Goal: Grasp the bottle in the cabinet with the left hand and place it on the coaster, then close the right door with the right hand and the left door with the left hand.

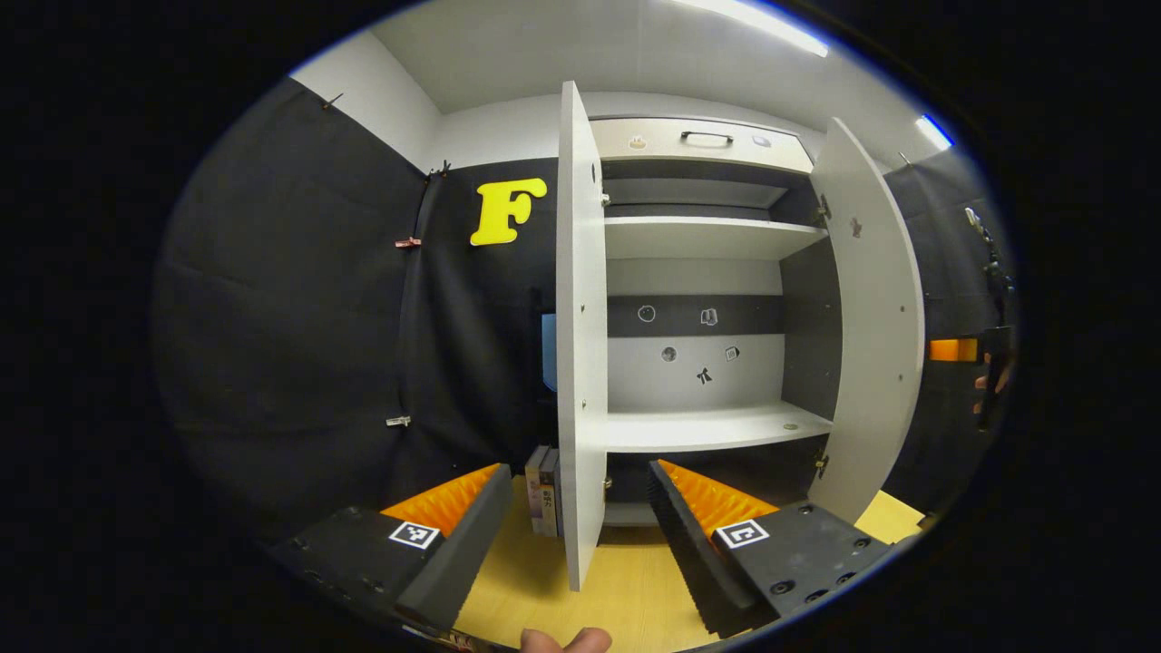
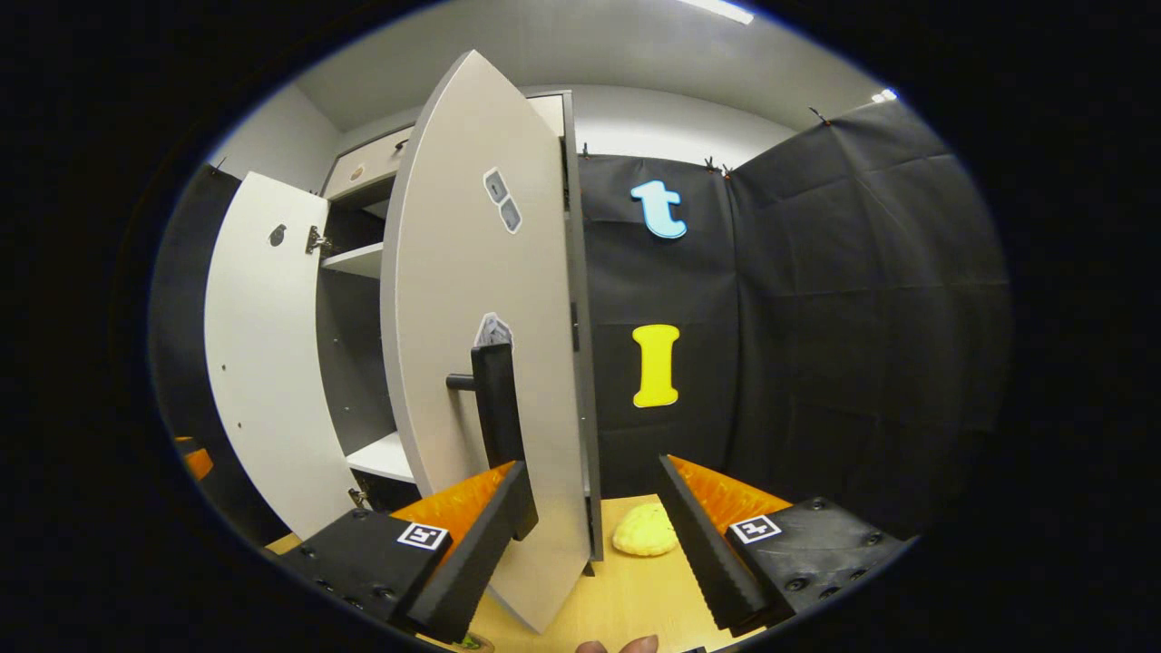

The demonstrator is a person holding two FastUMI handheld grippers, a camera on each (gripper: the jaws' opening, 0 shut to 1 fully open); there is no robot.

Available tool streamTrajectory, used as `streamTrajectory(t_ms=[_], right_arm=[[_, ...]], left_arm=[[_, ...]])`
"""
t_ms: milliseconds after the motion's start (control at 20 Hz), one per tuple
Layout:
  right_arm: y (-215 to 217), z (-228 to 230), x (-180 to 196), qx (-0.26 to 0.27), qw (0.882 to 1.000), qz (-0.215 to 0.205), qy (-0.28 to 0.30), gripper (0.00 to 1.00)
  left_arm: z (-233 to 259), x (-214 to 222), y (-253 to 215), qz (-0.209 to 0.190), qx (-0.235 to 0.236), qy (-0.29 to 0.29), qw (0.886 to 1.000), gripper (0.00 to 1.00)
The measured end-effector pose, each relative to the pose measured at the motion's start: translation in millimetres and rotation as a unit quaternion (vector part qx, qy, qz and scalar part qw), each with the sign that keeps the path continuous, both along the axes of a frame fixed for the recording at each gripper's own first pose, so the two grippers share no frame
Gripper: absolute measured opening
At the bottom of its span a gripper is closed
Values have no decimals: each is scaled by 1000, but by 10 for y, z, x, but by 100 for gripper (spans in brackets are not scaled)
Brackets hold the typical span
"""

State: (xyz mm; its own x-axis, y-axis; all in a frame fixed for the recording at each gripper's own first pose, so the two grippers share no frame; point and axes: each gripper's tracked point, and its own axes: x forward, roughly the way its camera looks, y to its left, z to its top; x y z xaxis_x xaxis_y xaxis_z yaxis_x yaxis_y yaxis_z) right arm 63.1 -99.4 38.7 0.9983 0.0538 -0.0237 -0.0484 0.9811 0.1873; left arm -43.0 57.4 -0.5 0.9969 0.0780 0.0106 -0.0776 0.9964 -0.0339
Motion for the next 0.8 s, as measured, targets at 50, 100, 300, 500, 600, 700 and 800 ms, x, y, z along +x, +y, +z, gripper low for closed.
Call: streamTrajectory(t_ms=[50,100,300,500,600,700,800], right_arm=[[106,4,14,1,1000,10,0,96],[221,2,37,1,1000,19,0,96],[705,14,207,-1,998,60,2,97],[1340,-81,380,-19,994,110,17,97],[1568,-50,365,-31,991,127,9,97],[1708,-10,321,-33,990,134,2,97],[1789,-5,266,-21,990,136,5,96]], left_arm=[[-8,-7,26,0,0,1,1000,95],[-17,-26,53,2,1,2,1000,95],[-53,-93,206,13,4,6,1000,95],[-66,-137,320,22,7,8,1000,95],[-71,-121,335,21,8,12,1000,95],[-63,-87,357,17,6,15,1000,95],[-41,-20,390,14,5,16,1000,95]])
